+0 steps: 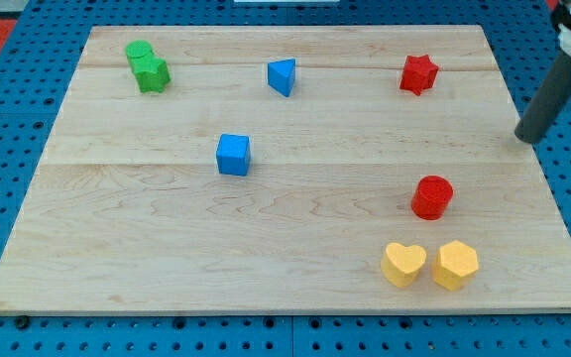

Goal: Move the red star towards top of blue cube

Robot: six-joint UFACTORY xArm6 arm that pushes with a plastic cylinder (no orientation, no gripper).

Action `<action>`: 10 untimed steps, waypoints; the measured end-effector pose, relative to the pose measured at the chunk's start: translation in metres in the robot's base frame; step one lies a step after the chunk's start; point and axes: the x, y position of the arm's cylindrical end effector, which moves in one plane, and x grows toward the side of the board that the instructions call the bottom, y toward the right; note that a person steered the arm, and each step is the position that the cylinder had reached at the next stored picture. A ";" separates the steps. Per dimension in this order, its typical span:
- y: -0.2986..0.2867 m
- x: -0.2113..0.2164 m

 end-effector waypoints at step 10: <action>-0.336 -0.003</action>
